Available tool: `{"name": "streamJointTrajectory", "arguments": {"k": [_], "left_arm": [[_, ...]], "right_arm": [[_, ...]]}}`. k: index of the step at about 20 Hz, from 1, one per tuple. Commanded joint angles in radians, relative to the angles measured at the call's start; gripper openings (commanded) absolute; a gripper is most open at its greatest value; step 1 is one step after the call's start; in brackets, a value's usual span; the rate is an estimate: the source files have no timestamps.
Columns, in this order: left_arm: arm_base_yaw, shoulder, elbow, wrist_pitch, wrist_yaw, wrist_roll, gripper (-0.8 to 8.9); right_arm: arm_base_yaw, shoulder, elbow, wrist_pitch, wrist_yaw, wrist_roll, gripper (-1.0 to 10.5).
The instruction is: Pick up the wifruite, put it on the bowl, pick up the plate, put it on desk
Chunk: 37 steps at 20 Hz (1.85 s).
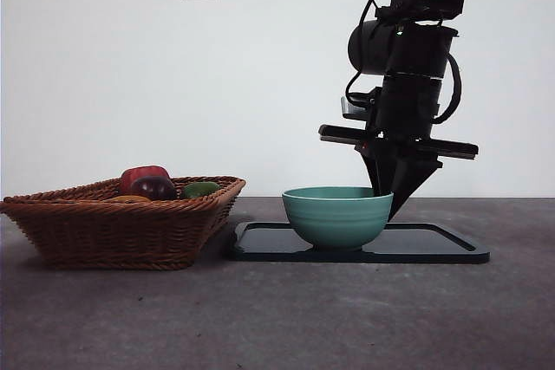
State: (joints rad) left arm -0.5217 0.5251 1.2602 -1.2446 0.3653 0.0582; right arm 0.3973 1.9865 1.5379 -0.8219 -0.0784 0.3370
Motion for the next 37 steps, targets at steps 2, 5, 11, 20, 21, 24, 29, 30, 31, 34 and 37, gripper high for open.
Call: {"name": "streamJointTrajectory", "arguments": {"k": [2, 5, 11, 20, 21, 24, 29, 30, 31, 34, 37], "left_arm": [[-0.005, 0.003, 0.013, 0.011, 0.002, -0.006, 5.95], [-0.005, 0.003, 0.013, 0.011, 0.002, -0.006, 5.95], [-0.005, 0.003, 0.013, 0.011, 0.002, -0.006, 5.95], [-0.005, 0.003, 0.013, 0.015, 0.002, -0.006, 5.95], [-0.005, 0.003, 0.013, 0.016, 0.002, -0.006, 5.95], [-0.005, 0.003, 0.013, 0.020, 0.002, -0.006, 5.95], [-0.005, 0.003, 0.013, 0.019, 0.002, -0.007, 5.95], [-0.005, 0.003, 0.013, 0.019, 0.002, -0.006, 5.95], [-0.005, 0.003, 0.013, 0.019, 0.002, -0.006, 5.95], [-0.005, 0.003, 0.013, 0.019, 0.002, -0.007, 5.95], [-0.005, 0.003, 0.013, 0.018, 0.002, -0.006, 5.95]], "right_arm": [[-0.002, 0.003, 0.022, -0.011, 0.002, -0.016, 0.1], [-0.003, -0.055, 0.022, -0.065, 0.002, -0.059, 0.1], [0.011, -0.179, 0.008, -0.162, 0.000, -0.094, 0.1], [0.109, -0.483, -0.403, -0.068, -0.097, -0.105, 0.1], [0.124, -0.492, -0.436, -0.059, -0.108, -0.102, 0.1], [0.165, -0.491, -0.505, -0.015, -0.111, -0.089, 0.1], [0.190, -0.491, -0.591, 0.086, -0.135, -0.048, 0.1], [0.190, -0.491, -0.604, 0.099, -0.136, -0.043, 0.1], [0.190, -0.491, -0.616, 0.114, -0.135, -0.034, 0.1], [0.190, -0.491, -0.640, 0.135, -0.134, -0.030, 0.1], [0.190, -0.491, -0.640, 0.136, -0.134, -0.028, 0.1]]}}
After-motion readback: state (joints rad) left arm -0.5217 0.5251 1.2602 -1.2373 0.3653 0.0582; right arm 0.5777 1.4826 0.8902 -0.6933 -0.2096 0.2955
